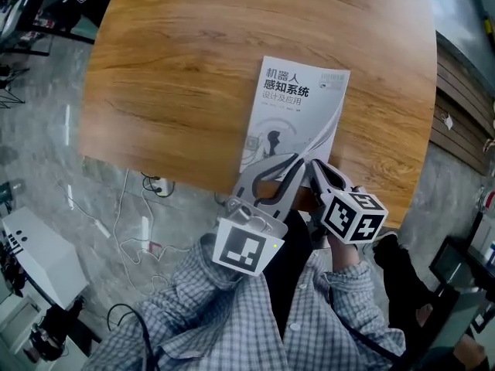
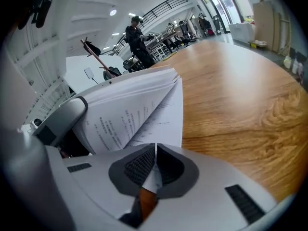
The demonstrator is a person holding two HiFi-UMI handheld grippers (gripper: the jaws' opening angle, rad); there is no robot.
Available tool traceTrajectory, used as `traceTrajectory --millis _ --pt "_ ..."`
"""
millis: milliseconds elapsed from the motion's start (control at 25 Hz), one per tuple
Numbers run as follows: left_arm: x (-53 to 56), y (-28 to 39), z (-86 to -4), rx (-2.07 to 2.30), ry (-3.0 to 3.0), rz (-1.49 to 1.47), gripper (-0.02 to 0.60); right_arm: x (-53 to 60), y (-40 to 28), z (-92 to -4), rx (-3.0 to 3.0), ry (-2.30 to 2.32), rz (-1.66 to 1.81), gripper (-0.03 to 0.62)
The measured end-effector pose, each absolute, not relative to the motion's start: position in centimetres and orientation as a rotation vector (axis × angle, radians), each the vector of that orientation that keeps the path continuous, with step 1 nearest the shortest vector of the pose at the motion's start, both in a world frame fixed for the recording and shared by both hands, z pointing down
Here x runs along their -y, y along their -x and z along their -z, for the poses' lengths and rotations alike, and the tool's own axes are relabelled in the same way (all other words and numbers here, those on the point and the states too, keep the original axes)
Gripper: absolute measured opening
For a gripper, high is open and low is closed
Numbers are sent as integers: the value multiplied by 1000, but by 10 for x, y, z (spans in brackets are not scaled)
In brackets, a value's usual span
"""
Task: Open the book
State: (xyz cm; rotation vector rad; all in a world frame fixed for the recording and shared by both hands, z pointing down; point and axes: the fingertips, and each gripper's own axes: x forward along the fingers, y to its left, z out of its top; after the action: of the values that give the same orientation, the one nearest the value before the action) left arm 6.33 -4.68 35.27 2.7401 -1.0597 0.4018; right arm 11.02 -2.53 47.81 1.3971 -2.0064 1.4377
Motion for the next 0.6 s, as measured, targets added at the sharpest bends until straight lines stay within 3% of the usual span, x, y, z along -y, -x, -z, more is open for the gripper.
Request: traceTrajectory --millis 600 --pt "77 30 -330 1355 -2504 -171 41 24 -112 -480 1973 -1427 -1437 21"
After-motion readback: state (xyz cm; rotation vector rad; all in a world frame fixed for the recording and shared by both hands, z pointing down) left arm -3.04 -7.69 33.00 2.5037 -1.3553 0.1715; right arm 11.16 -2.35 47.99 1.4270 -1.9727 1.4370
